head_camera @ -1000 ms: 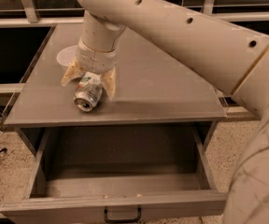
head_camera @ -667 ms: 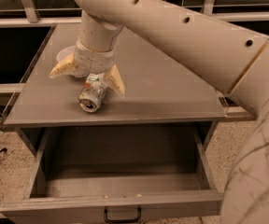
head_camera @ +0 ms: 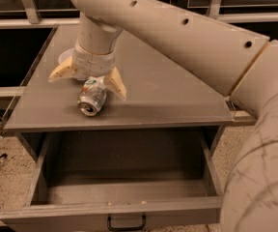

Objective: Place 7up can into top drawer

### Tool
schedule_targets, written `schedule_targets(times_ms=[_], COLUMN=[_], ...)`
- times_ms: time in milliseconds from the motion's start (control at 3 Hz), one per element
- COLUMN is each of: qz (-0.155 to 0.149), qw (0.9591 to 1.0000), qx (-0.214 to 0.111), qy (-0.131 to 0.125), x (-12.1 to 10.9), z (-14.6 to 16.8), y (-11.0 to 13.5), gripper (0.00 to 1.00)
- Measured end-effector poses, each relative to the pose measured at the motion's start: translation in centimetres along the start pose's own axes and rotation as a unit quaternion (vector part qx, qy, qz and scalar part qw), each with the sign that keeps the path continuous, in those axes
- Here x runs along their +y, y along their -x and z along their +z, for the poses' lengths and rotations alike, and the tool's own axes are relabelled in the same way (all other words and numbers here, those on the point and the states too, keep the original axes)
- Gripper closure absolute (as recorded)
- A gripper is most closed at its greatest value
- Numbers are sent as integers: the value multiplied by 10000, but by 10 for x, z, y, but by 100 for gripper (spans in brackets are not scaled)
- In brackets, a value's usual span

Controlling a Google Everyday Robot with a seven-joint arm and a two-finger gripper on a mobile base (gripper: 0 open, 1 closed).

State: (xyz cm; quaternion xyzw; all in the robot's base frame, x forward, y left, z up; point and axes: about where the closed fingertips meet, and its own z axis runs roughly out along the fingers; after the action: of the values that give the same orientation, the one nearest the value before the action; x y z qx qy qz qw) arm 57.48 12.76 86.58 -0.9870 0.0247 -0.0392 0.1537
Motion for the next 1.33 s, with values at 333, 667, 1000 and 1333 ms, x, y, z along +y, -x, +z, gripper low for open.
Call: schedule_targets(times_ms=[333,667,1000,1333], qz=[-8,103,230,314], qw=[10000,9999,9993,9985], qx=[-3,106,301,455], qy=[-5,20,29,21], x=[-2,-2,0,2], z=[2,10,14,16], y=[0,-2,-2,-2], gripper=[0,0,0,18])
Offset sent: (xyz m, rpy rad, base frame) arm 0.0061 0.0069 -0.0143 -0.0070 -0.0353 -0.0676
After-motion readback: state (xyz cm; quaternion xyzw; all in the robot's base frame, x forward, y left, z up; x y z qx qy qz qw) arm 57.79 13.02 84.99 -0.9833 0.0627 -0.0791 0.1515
